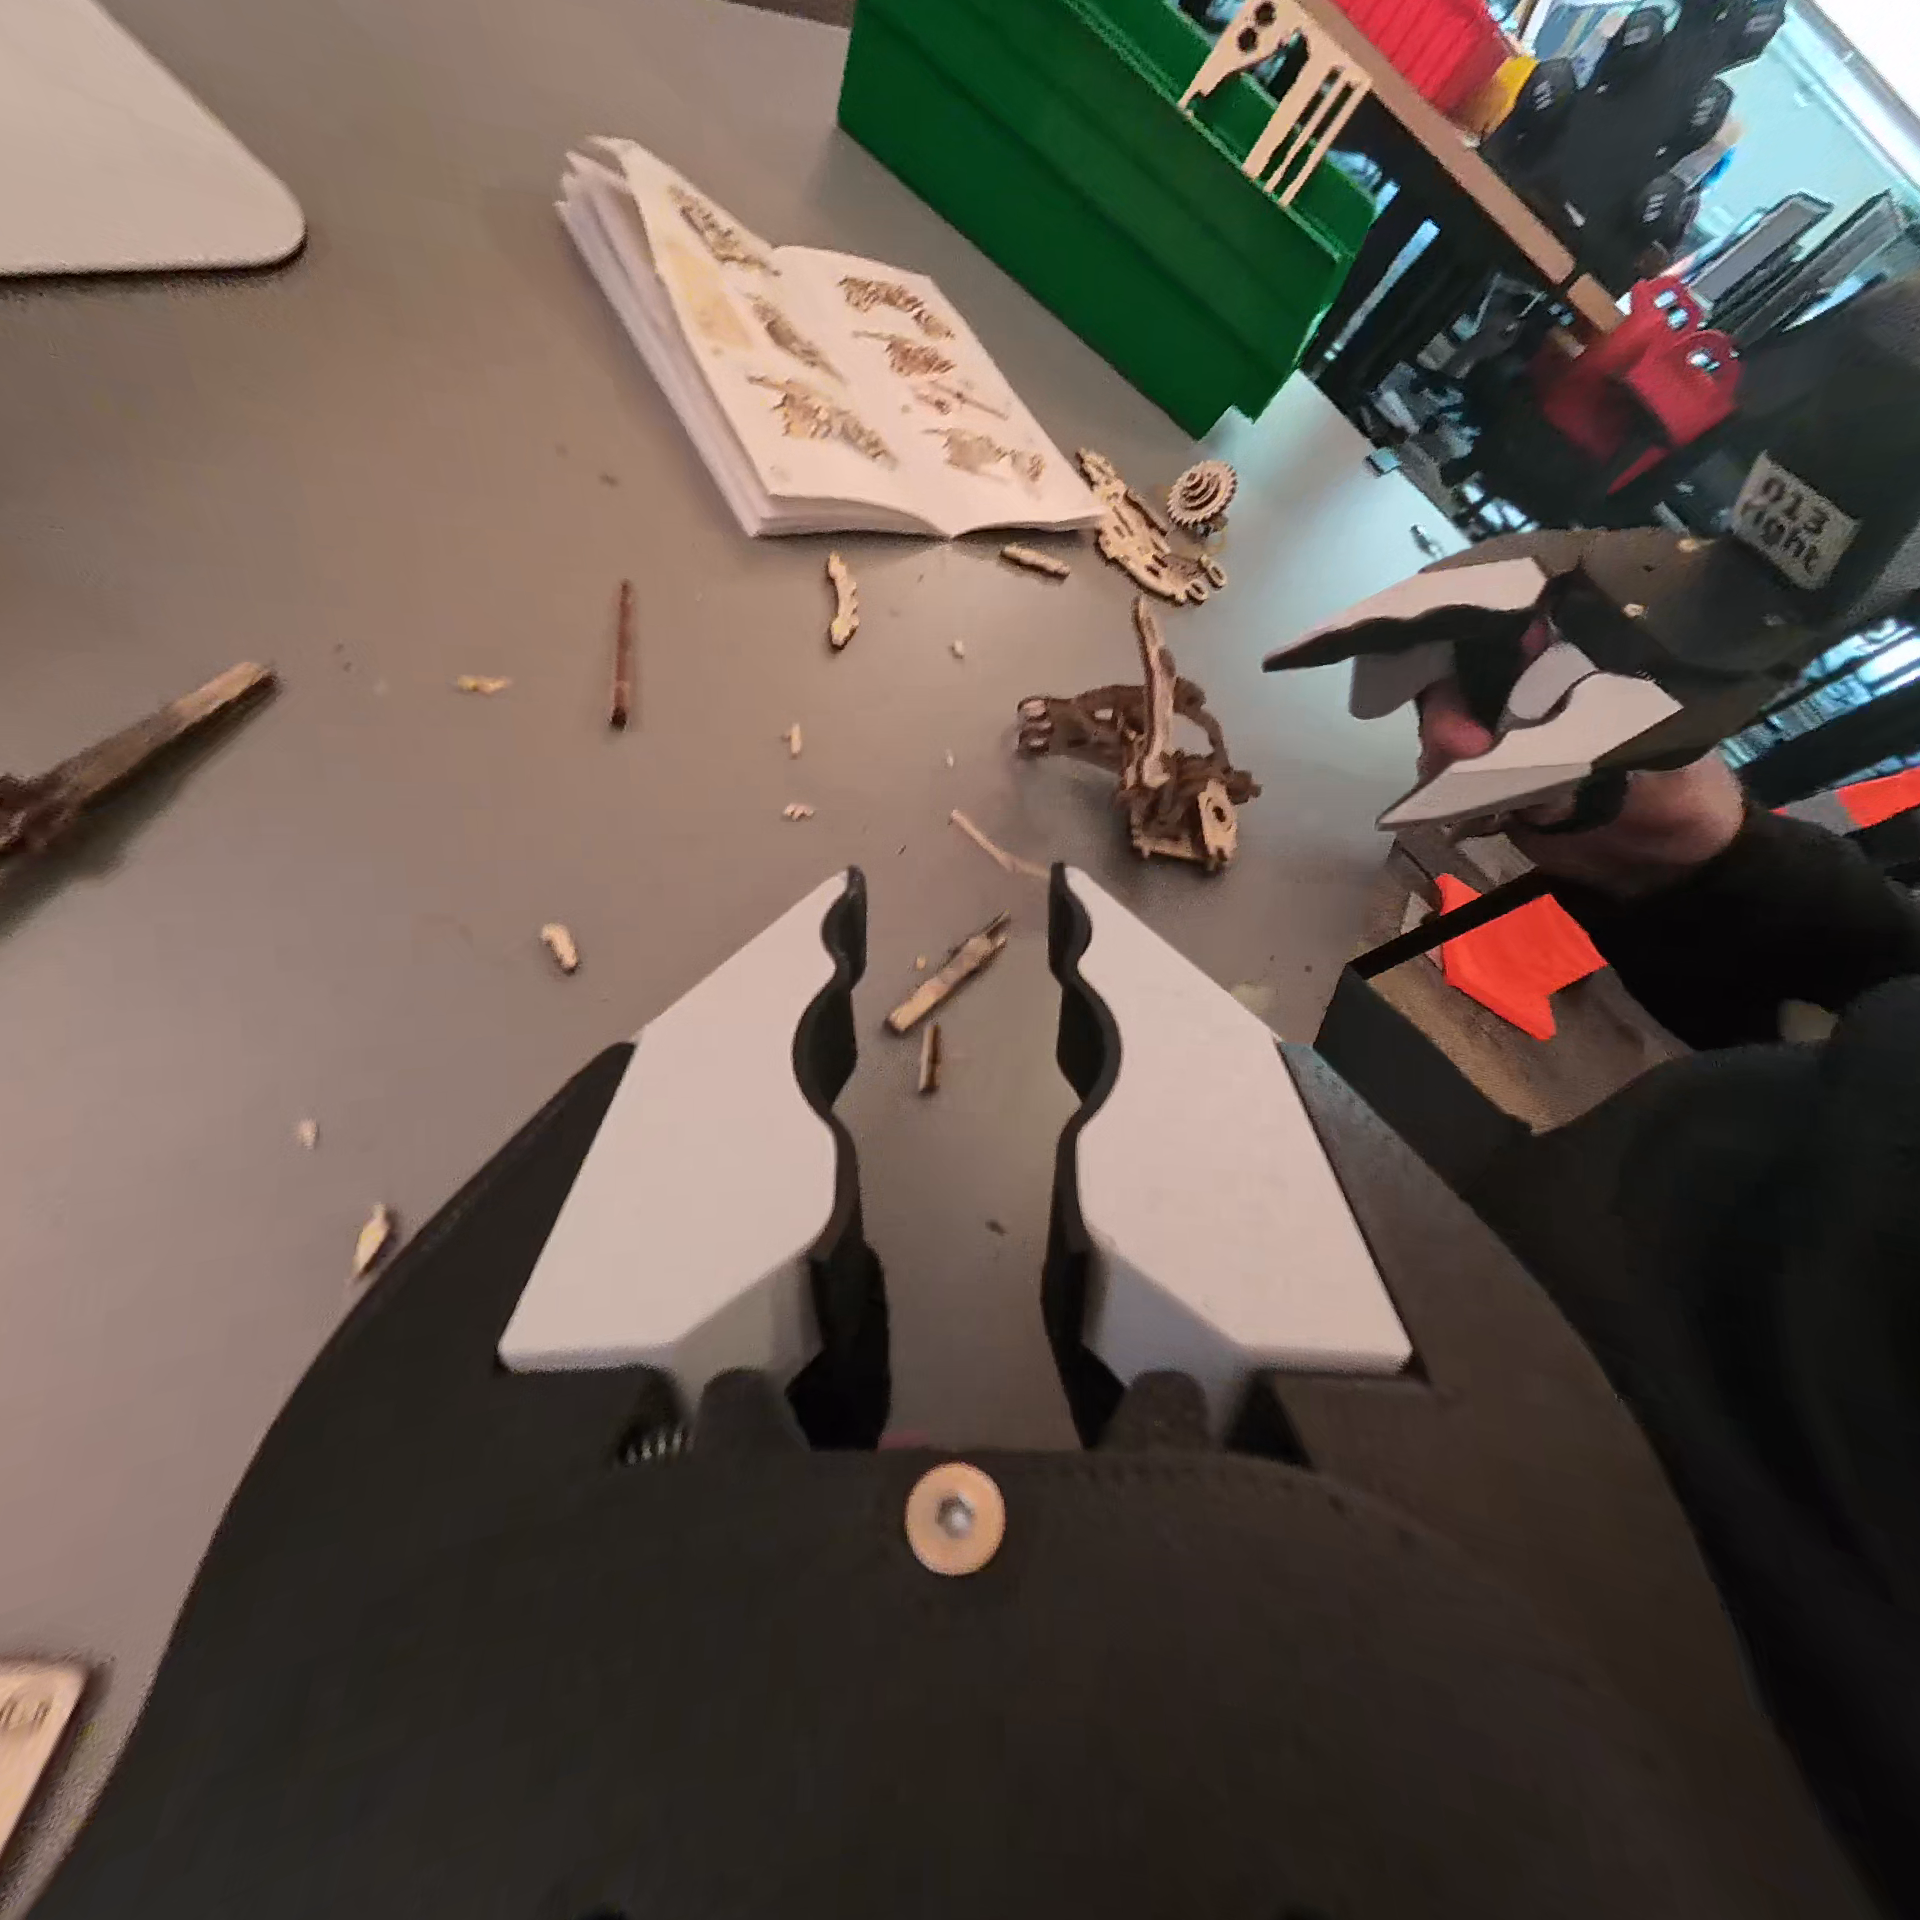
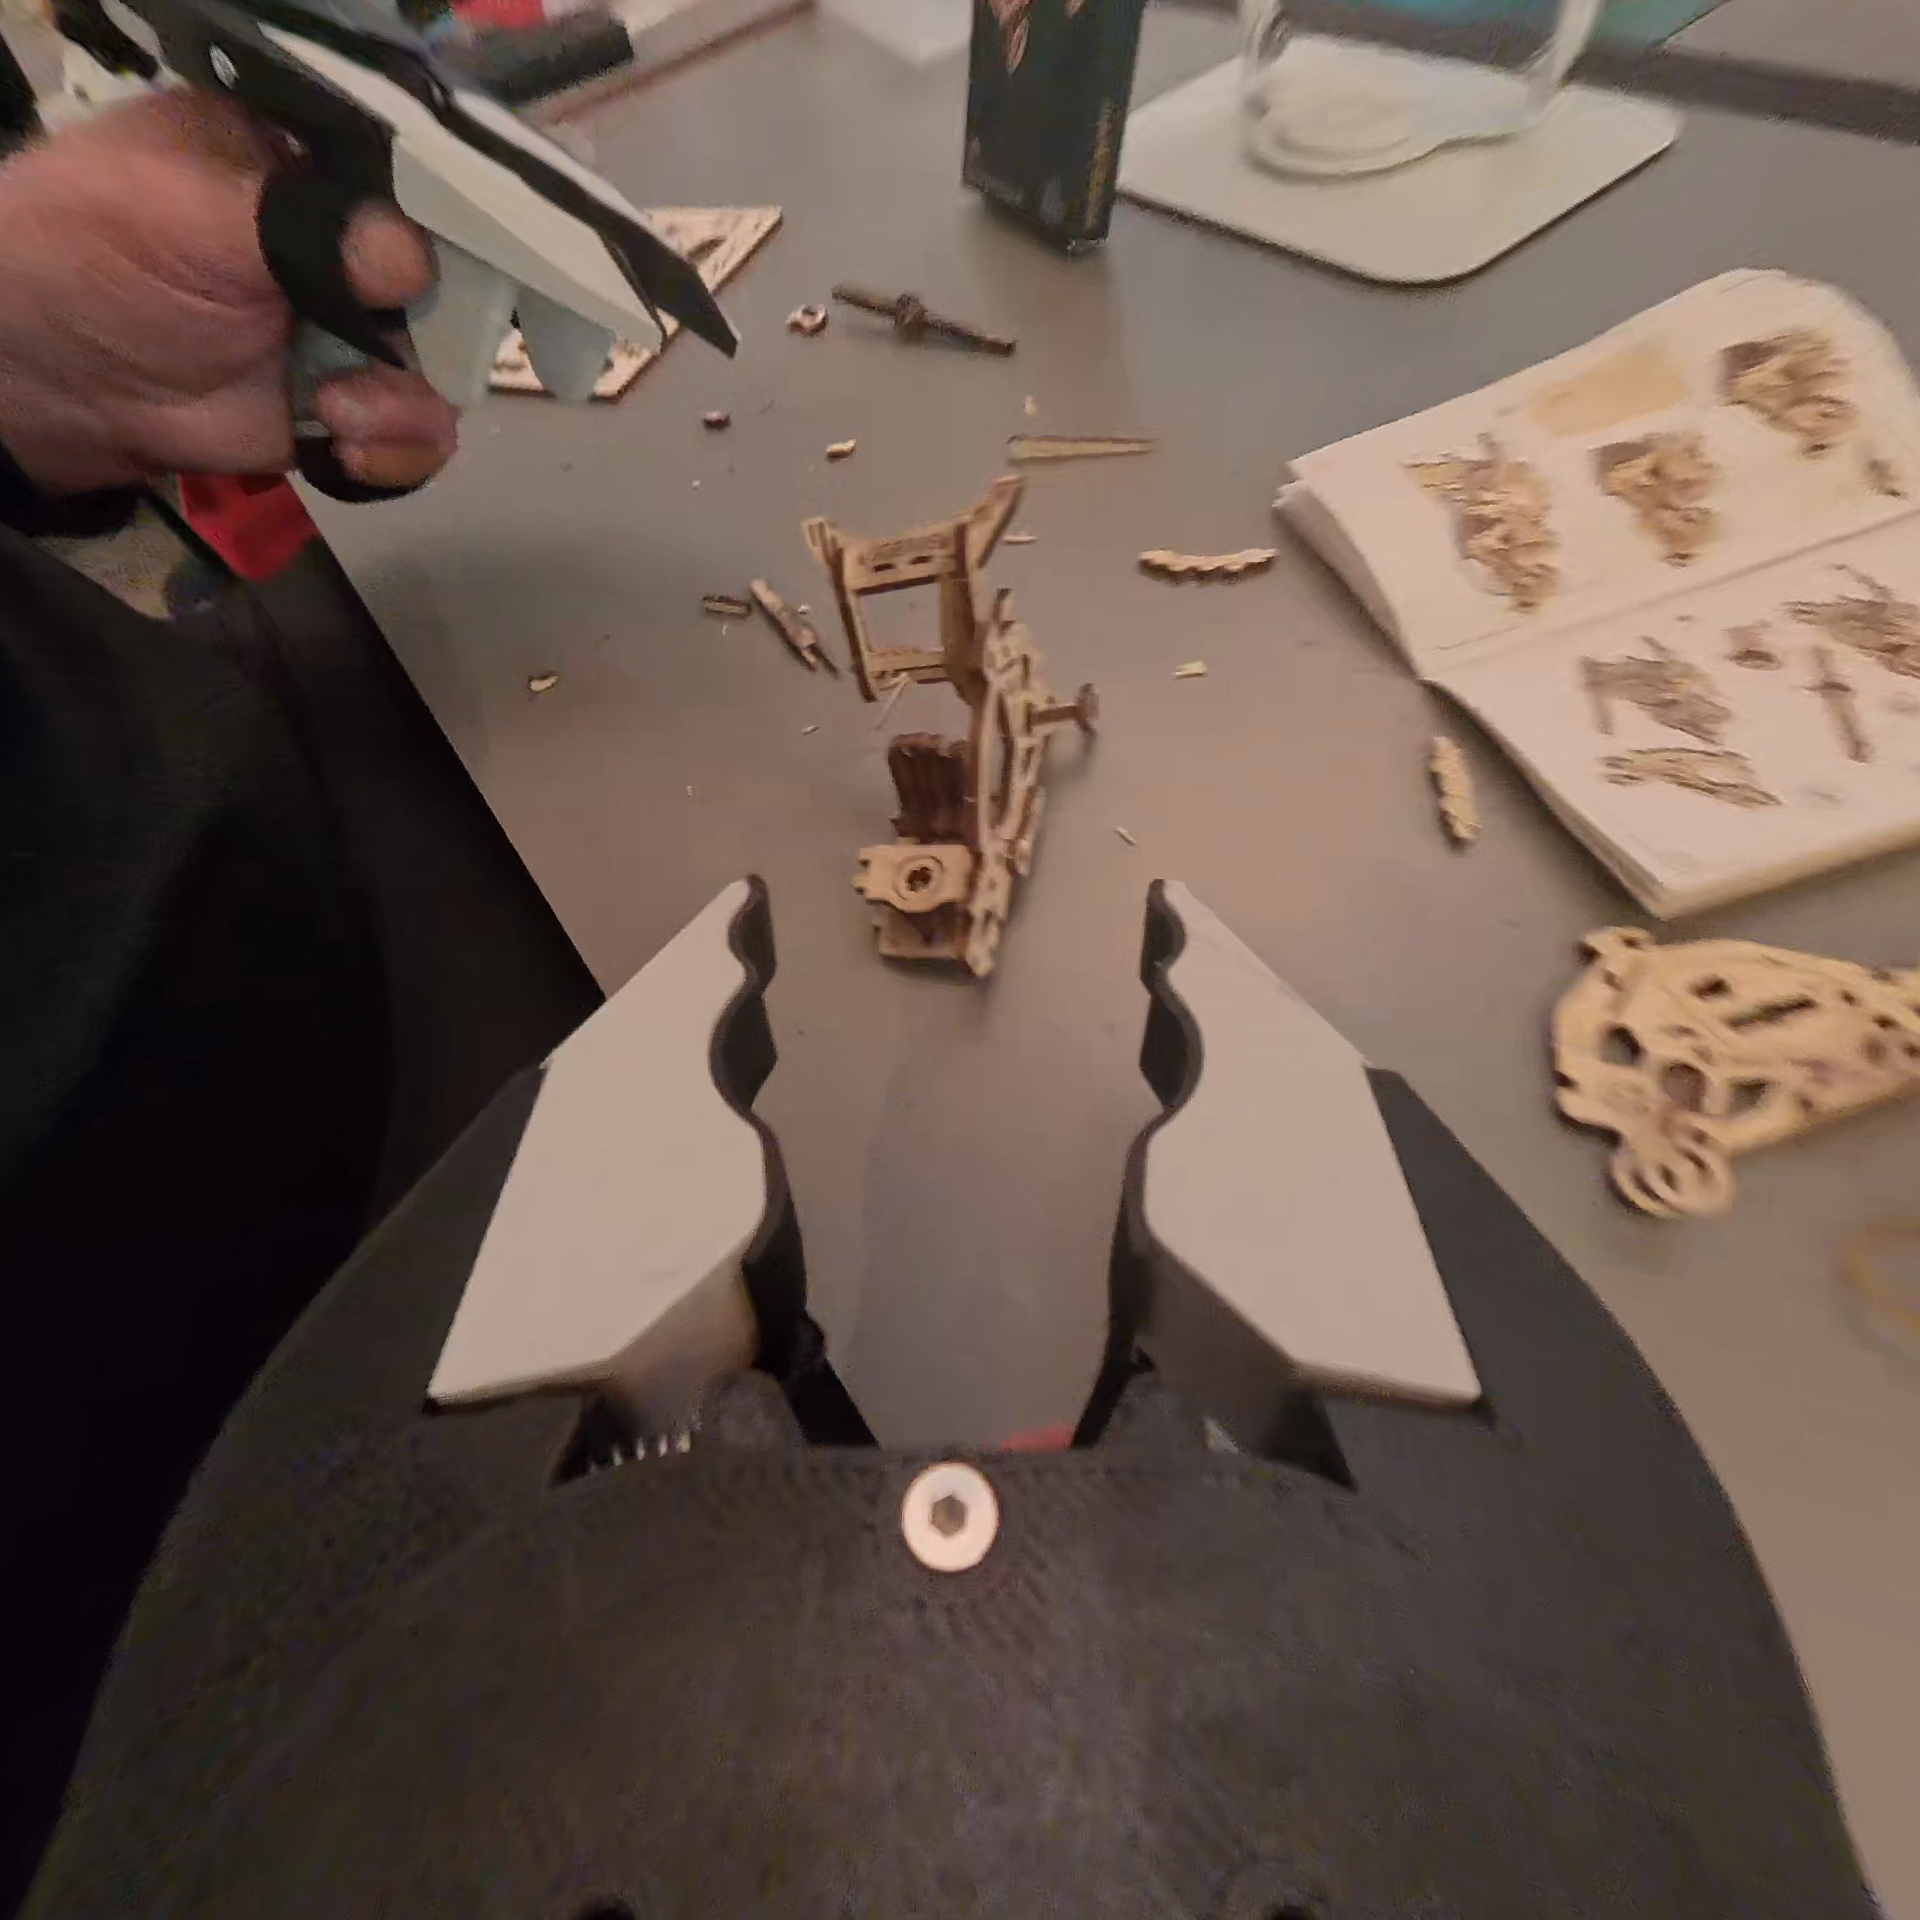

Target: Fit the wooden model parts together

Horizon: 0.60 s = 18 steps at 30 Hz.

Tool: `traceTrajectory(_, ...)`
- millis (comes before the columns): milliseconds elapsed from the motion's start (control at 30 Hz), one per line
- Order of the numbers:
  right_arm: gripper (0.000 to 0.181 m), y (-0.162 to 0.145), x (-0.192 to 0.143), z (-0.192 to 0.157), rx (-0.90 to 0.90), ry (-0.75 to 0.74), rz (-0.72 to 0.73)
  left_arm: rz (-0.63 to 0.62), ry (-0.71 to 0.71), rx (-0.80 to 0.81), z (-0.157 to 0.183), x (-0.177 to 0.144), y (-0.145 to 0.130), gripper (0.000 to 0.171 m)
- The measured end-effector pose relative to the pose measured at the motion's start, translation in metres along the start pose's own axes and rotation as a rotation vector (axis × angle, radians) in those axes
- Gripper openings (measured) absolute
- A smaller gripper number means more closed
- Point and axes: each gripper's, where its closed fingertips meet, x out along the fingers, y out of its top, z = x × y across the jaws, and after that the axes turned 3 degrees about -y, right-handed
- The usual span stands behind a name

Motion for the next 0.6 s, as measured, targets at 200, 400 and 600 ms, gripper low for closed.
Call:
traceTrajectory(200, 0.061, -0.019, 0.043, -0.007, -0.062, -0.066, -0.21, -0.005, 0.073, 0.017, -0.011, -0.02, -0.014, 0.033)
traceTrajectory(400, 0.04, -0.021, 0.047, -0.005, 0.019, -0.047, -0.193, -0.047, 0.178, 0.116, -0.033, -0.032, -0.01, 0.036)
traceTrajectory(600, 0.039, -0.018, 0.043, 0.001, 0.104, -0.026, -0.147, -0.113, 0.406, 0.211, -0.092, -0.068, 0.008, 0.04)
